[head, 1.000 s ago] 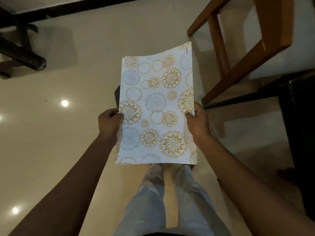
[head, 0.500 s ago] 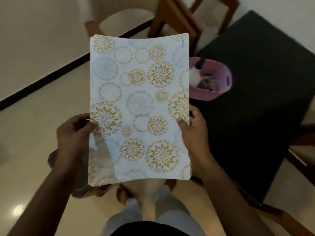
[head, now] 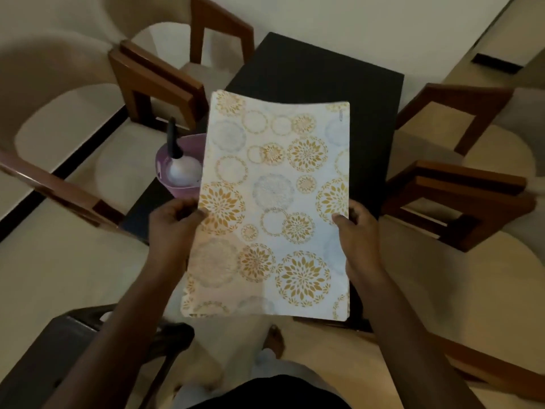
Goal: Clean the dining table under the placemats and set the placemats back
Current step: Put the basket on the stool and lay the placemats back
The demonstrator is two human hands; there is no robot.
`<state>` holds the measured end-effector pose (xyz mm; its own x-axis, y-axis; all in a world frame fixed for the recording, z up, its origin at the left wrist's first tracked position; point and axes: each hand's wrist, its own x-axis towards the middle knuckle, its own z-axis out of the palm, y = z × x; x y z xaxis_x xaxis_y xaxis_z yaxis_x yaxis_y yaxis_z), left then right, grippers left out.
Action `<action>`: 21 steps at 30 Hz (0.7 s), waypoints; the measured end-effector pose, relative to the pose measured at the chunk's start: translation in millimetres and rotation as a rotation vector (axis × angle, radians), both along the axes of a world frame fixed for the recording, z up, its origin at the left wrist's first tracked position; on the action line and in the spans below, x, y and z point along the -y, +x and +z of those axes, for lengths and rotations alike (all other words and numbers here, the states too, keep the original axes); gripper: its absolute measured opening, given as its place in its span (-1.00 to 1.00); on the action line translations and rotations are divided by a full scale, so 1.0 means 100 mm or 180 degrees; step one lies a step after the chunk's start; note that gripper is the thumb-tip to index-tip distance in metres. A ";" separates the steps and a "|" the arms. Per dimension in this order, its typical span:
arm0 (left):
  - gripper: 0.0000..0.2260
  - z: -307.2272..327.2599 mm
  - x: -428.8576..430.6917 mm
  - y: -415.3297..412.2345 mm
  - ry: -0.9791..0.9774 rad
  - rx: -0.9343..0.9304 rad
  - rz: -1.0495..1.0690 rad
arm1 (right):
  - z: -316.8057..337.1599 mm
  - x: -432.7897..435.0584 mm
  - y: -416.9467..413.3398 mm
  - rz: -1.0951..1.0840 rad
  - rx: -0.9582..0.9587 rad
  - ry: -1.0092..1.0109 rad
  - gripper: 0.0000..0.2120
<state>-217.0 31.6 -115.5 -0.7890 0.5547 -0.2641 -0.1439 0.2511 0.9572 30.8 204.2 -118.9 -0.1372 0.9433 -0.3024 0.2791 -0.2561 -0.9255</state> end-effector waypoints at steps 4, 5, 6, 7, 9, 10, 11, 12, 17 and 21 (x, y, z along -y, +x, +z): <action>-0.85 -0.32 -0.62 0.40 -0.0134 0.0120 -0.0284 | -0.18 -0.43 0.42 -0.0312 0.0129 -0.0310 -0.75; -0.83 -0.42 -0.75 0.47 -0.0199 0.0134 -0.0303 | -0.25 -0.51 0.49 -0.0375 0.0135 -0.0393 -0.74; -0.80 -0.52 -0.87 0.52 -0.0292 0.0153 -0.0335 | -0.32 -0.58 0.56 -0.0449 0.0145 -0.0491 -0.73; -0.78 -0.61 -0.98 0.55 -0.0423 0.0176 -0.0382 | -0.40 -0.64 0.61 -0.0524 0.0170 -0.0583 -0.70; -0.74 -0.77 -1.18 0.57 -0.0656 0.0247 -0.0467 | -0.56 -0.72 0.67 -0.0653 0.0185 -0.0723 -0.65; -0.74 -0.84 -1.27 0.57 -0.0737 0.0308 -0.0495 | -0.65 -0.76 0.69 -0.0690 0.0179 -0.0779 -0.64; -0.73 -0.89 -1.35 0.55 -0.0819 0.0353 -0.0522 | -0.74 -0.79 0.71 -0.0701 0.0189 -0.0831 -0.64; -0.72 -0.95 -1.43 0.53 -0.0901 0.0357 -0.0561 | -0.82 -0.82 0.72 -0.0691 0.0210 -0.0870 -0.64; -0.66 -1.17 -1.65 0.36 -0.1308 0.0329 -0.0855 | -1.15 -0.89 0.76 -0.0598 0.0427 -0.1075 -0.67; -0.71 -1.34 -1.68 0.24 -0.1594 0.0322 -0.1051 | -1.17 -0.87 0.79 -0.0518 0.0495 -0.1108 -0.68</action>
<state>-192.9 199.4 -249.4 -0.5537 0.5548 -0.6210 -0.0659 0.7142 0.6968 110.0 291.4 -235.8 0.0777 0.7866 -0.6125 0.3388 -0.5987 -0.7258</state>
